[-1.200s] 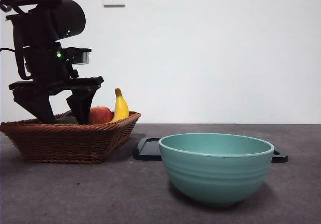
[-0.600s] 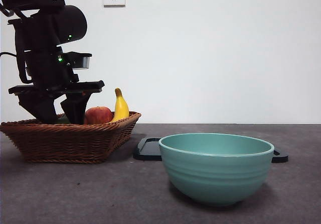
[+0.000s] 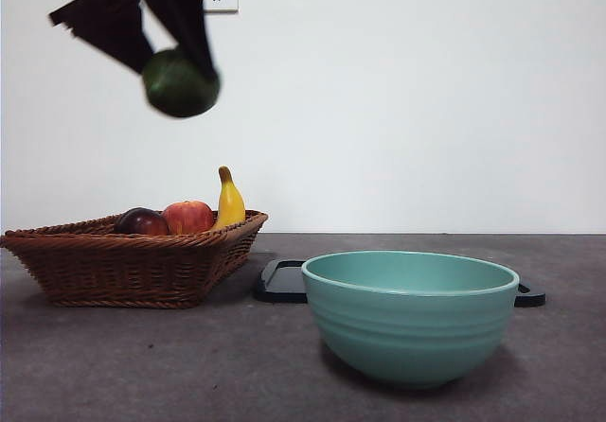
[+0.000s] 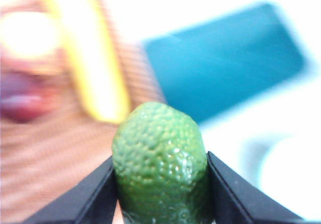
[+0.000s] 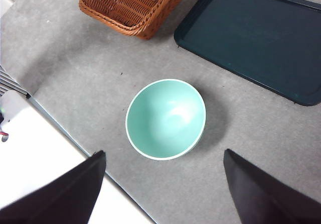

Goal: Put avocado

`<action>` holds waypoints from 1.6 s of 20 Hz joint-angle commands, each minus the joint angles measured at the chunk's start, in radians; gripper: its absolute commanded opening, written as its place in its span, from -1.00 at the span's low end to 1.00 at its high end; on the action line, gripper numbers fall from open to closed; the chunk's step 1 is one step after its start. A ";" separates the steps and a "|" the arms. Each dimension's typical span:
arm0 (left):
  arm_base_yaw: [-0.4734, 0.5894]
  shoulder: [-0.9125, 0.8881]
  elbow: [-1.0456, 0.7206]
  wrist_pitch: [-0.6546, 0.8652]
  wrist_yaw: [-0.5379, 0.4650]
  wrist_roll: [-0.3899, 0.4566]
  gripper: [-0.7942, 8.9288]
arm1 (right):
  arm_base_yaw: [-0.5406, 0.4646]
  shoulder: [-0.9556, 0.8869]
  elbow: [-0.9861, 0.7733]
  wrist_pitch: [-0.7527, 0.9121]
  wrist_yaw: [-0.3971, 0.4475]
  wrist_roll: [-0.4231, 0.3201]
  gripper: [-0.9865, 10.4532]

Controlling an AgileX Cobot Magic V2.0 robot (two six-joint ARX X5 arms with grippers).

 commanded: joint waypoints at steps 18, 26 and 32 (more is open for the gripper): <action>-0.434 0.395 0.013 0.162 -0.002 0.035 -0.57 | 0.004 0.006 0.020 0.009 0.034 -0.004 -0.17; -0.449 0.486 0.013 0.206 -0.004 0.035 -0.56 | 0.004 0.006 0.020 0.009 0.034 -0.004 -0.17; -0.450 0.486 0.013 0.201 -0.004 0.031 -0.24 | 0.004 0.006 0.020 0.010 0.034 -0.004 -0.17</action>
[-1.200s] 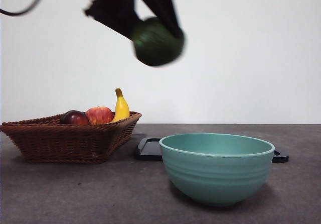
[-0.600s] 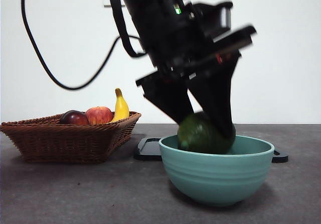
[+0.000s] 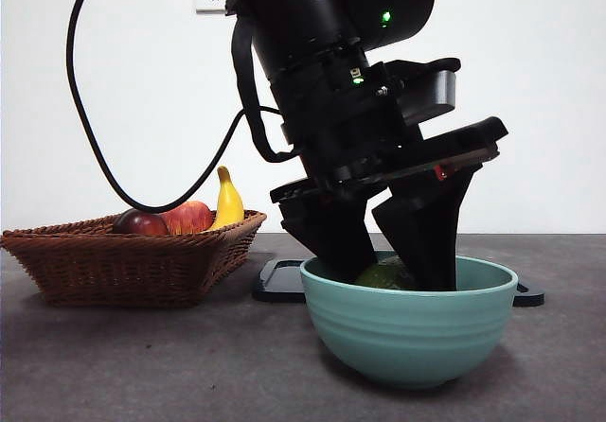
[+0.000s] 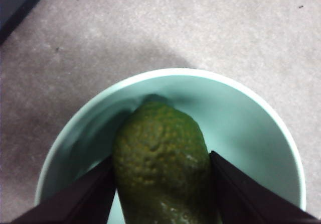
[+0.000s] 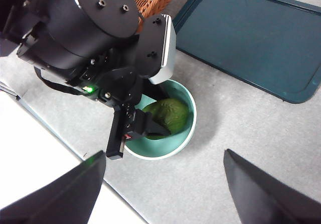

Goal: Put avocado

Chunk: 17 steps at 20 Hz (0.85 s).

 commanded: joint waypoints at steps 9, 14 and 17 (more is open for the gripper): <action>-0.015 0.012 0.033 -0.018 -0.002 0.003 -0.03 | 0.004 0.006 0.020 0.009 0.003 -0.005 -0.17; -0.015 0.004 0.119 -0.099 -0.002 0.004 -0.09 | 0.004 0.006 0.020 0.009 0.003 -0.005 -0.17; -0.010 -0.035 0.172 -0.111 -0.002 0.004 -0.09 | 0.004 0.006 0.020 0.009 0.003 -0.005 -0.17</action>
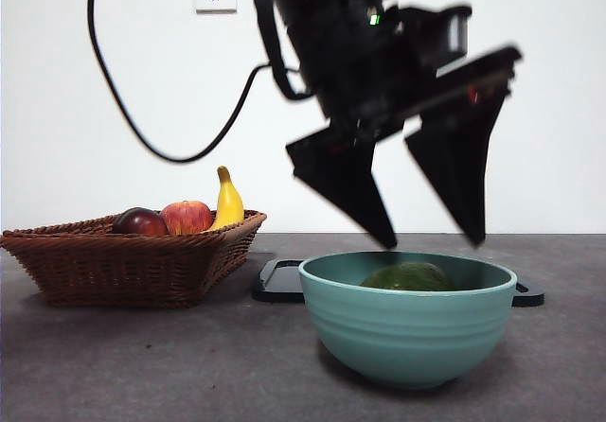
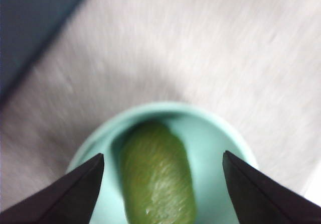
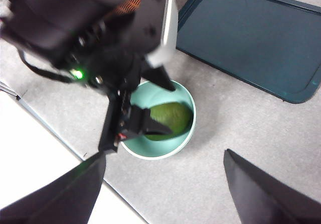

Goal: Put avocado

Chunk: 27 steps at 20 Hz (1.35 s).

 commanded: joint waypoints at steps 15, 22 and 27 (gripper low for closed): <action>0.453 -0.568 0.011 -0.204 0.090 0.063 -0.09 | 0.004 0.007 0.020 0.010 0.003 -0.005 -0.17; 0.518 -0.738 -0.251 -0.282 0.329 0.102 -0.09 | 0.004 0.015 0.019 0.019 0.003 -0.003 -0.17; 0.499 -0.828 -0.452 -0.296 0.440 0.102 -0.09 | 0.004 0.073 0.019 0.016 0.002 0.005 -0.17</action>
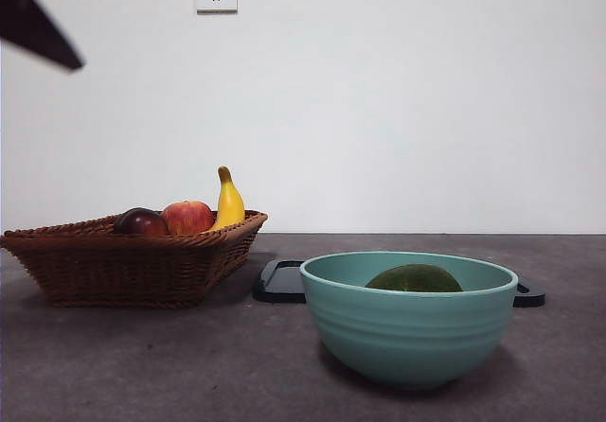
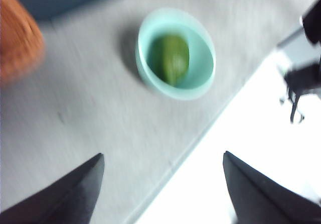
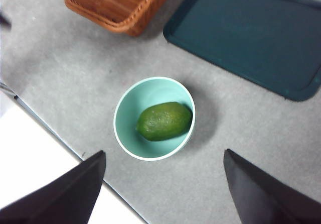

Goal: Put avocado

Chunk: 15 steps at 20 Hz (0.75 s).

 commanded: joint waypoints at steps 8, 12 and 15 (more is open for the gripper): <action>-0.008 -0.031 -0.001 0.029 0.008 0.016 -0.09 | 0.080 0.251 0.017 0.011 0.078 0.003 -0.17; -0.008 -0.031 -0.001 0.029 0.008 0.016 -0.09 | 0.140 0.398 0.017 0.098 0.130 0.003 -0.22; -0.008 -0.031 -0.001 0.029 0.008 0.016 -0.09 | 0.176 0.497 0.017 0.175 0.135 0.014 -0.25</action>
